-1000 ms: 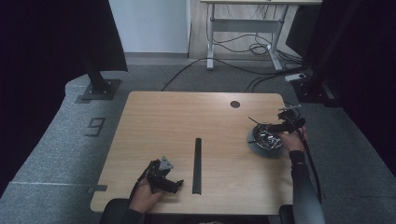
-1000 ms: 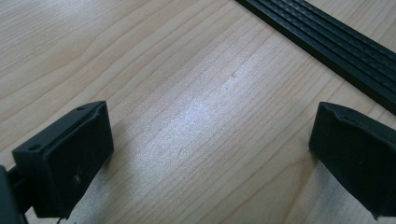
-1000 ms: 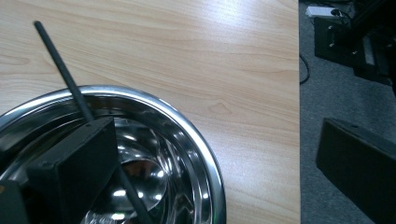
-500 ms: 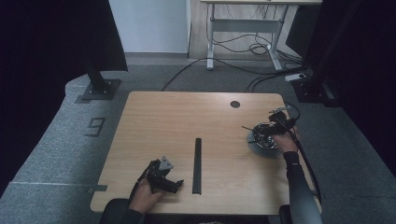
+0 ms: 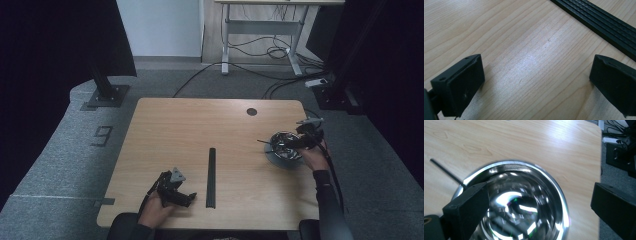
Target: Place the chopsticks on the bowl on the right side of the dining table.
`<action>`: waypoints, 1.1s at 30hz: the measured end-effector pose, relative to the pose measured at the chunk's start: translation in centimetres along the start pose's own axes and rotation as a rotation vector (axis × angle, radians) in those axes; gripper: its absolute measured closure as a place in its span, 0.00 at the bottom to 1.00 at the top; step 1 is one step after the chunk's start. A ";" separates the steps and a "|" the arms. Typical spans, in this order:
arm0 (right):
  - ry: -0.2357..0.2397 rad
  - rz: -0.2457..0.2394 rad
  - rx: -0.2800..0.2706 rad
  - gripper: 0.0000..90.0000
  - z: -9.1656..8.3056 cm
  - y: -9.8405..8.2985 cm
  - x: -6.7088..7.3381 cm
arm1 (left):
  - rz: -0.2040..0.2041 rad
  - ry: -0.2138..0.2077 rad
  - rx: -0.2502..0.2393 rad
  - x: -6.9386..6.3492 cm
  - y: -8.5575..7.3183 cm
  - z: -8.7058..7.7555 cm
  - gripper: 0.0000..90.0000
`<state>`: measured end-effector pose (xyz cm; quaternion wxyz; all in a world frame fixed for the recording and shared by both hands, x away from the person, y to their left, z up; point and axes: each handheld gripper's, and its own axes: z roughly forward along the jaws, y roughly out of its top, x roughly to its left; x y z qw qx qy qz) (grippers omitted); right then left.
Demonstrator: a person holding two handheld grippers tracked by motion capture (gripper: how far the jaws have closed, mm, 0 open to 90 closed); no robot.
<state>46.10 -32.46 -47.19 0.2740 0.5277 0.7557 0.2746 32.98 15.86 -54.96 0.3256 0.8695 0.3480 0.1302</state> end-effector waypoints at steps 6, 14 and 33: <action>0.016 0.059 -0.011 0.11 -2.2 -2.8 -1.6 | 0.003 0.001 0.001 0.0 0.0 0.0 0.00; 0.029 0.092 -0.014 0.15 -3.6 -6.3 -1.4 | 0.001 0.000 0.001 0.0 0.0 0.0 0.00; 0.048 0.119 0.005 0.14 -1.7 -6.4 -1.8 | 0.002 0.000 0.001 0.0 0.0 0.0 0.00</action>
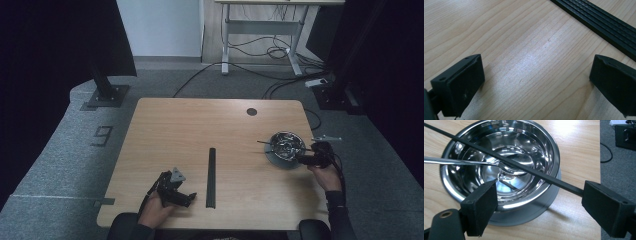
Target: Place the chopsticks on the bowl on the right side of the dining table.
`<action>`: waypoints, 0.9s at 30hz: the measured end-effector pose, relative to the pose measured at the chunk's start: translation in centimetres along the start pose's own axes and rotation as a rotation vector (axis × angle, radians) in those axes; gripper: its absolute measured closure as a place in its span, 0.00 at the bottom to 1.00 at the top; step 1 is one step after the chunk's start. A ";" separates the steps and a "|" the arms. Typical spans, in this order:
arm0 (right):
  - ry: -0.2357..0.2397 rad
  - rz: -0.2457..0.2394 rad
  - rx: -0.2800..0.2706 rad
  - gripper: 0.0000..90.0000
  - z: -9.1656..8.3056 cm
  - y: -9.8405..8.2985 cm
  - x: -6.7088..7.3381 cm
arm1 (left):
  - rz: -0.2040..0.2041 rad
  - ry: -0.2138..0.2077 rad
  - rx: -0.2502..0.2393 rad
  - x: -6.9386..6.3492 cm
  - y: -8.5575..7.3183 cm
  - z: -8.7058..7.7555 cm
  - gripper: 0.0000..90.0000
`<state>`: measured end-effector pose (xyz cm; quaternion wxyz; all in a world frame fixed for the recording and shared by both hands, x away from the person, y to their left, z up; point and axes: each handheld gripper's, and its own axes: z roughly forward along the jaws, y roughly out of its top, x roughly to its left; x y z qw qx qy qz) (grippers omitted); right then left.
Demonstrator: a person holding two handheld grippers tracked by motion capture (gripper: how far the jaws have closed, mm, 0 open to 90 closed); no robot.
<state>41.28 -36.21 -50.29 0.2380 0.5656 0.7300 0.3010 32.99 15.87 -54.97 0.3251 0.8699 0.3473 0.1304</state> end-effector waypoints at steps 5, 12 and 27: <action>-0.015 -0.020 0.011 0.14 0.8 0.4 -0.1 | 0.000 0.000 0.000 0.0 0.0 0.0 0.00; -0.022 -0.034 0.021 0.14 1.6 0.7 -0.3 | 0.000 0.000 0.000 0.0 0.0 0.0 0.00; -0.045 -0.091 -0.004 0.07 2.0 6.2 2.5 | -0.002 0.000 -0.001 0.0 0.0 0.0 0.00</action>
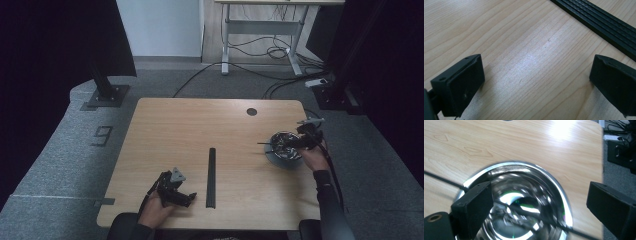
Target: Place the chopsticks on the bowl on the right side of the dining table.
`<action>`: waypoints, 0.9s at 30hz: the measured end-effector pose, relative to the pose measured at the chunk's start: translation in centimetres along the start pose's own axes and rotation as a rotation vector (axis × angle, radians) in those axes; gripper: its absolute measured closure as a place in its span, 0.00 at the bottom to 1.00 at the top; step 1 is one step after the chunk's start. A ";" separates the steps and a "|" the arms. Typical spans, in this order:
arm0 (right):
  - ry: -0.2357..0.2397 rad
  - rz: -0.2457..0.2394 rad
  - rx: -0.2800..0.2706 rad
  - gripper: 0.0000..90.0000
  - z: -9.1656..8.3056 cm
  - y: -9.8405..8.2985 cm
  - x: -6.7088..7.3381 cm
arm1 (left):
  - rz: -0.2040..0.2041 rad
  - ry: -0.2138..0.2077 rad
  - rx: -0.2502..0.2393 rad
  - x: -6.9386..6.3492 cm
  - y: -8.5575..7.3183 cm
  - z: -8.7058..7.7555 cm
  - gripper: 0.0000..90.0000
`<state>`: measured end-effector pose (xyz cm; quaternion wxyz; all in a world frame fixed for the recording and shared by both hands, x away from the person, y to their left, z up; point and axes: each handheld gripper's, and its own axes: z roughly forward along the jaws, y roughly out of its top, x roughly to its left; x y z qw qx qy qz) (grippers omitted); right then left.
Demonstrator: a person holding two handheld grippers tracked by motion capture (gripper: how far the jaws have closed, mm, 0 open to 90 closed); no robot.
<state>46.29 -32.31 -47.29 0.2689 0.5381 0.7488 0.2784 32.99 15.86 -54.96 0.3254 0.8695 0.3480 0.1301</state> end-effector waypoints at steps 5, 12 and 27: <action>-0.004 -0.044 0.043 0.06 2.1 1.3 1.8 | 0.000 -0.001 -0.001 0.0 0.0 0.0 0.00; -0.019 -0.061 0.099 0.06 4.0 1.5 2.4 | 0.000 -0.001 0.000 0.0 0.0 0.0 0.00; 0.003 -0.036 0.067 0.06 2.0 1.1 0.6 | 0.000 -0.001 0.000 0.0 0.0 0.0 0.00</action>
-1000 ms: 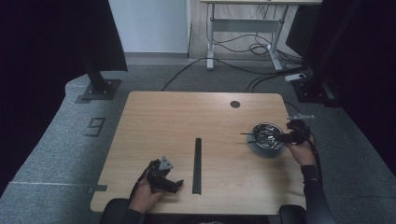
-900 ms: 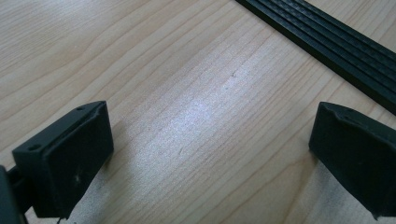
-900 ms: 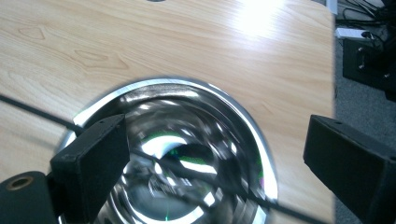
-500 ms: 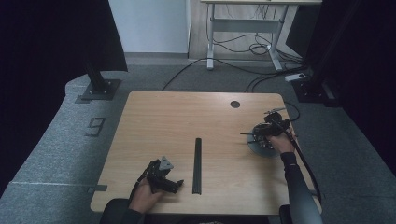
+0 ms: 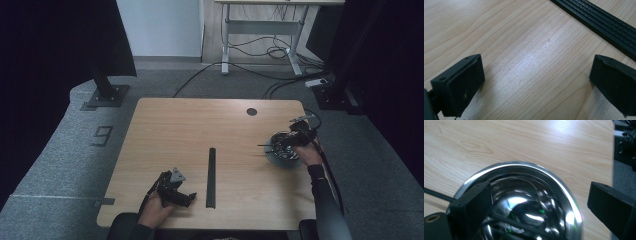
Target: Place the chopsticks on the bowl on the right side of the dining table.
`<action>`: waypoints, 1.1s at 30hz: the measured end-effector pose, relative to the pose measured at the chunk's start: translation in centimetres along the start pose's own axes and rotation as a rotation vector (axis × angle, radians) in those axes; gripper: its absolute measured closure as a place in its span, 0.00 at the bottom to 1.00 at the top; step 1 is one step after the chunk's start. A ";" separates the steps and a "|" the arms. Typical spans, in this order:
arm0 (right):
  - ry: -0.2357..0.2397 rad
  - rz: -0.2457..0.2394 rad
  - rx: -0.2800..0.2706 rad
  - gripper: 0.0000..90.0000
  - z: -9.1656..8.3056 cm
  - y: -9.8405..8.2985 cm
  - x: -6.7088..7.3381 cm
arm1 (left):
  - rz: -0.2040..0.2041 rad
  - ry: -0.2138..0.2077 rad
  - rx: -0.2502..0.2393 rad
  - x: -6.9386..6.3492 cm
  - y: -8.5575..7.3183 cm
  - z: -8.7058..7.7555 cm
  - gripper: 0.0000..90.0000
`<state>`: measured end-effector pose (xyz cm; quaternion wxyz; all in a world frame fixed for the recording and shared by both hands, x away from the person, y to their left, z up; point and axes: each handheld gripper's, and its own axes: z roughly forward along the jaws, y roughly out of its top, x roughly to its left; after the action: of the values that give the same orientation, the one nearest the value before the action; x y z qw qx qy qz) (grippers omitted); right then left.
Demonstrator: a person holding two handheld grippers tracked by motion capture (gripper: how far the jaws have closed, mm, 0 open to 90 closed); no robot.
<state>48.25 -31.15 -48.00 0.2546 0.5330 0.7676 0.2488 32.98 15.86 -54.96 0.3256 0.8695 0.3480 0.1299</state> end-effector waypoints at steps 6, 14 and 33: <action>0.008 0.040 -0.023 0.08 -2.5 -1.3 -2.3 | 0.000 0.000 0.000 0.0 0.0 0.0 0.00; 0.056 0.053 -0.089 0.08 -5.2 -3.8 -2.7 | 0.000 0.000 0.000 0.0 0.0 0.0 0.00; 0.132 -0.033 -0.130 0.03 -8.5 -8.5 1.6 | 0.002 0.000 0.000 0.0 0.0 0.0 0.00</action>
<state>36.30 -33.22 -47.38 0.2417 0.4850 0.7736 0.3284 32.99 15.87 -54.97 0.3254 0.8698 0.3472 0.1302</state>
